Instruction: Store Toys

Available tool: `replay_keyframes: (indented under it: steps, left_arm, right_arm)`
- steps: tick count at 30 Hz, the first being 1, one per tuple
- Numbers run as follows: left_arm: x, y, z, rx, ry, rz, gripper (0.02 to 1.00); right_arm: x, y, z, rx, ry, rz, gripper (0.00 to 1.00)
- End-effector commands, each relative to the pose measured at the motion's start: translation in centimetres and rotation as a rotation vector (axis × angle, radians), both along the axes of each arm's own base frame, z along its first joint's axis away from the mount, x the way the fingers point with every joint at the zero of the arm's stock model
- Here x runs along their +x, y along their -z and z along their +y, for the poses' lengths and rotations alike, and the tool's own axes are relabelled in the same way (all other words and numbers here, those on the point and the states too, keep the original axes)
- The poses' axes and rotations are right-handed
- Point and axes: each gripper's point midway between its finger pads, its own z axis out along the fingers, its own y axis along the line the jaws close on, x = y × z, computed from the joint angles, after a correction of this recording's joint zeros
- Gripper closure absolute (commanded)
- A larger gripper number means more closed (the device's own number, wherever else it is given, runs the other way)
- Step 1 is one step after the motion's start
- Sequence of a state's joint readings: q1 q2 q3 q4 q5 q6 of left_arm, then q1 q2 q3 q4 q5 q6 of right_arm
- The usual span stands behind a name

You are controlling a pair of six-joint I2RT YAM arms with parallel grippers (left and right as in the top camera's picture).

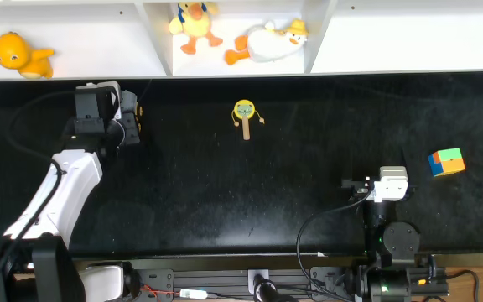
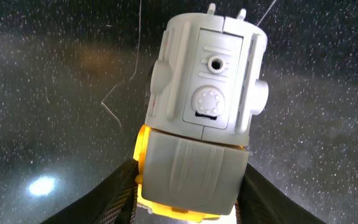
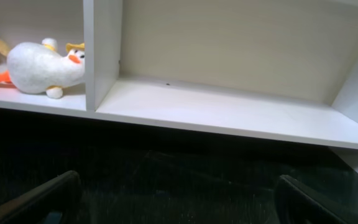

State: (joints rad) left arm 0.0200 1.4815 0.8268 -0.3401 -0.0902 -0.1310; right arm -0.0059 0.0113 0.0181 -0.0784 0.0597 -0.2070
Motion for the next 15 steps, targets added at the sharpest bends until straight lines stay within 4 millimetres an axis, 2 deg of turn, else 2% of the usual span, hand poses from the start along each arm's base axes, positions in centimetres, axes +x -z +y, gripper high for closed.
replay_keyframes:
  steps: [1,5,10,15]
  left_arm:
    - [-0.1,-0.7,-0.2,-0.005,0.009,-0.01,0.621]
    - [-1.3,-2.1,-0.3,-0.008,0.008,-0.027,0.627]
    - [-4.3,-5.2,-0.6,-0.023,0.014,-0.062,0.636]
    - [-4.5,-7.4,-1.6,-0.071,0.046,-0.132,0.634]
  right_arm:
    - [0.0,0.4,-0.1,0.001,0.007,0.002,0.005]
    - [0.0,0.4,-0.1,0.001,0.007,0.002,0.005]
    - [0.0,0.4,-0.1,0.001,0.007,0.002,0.007]
    - [0.0,0.4,-0.1,0.001,0.007,0.002,0.005]
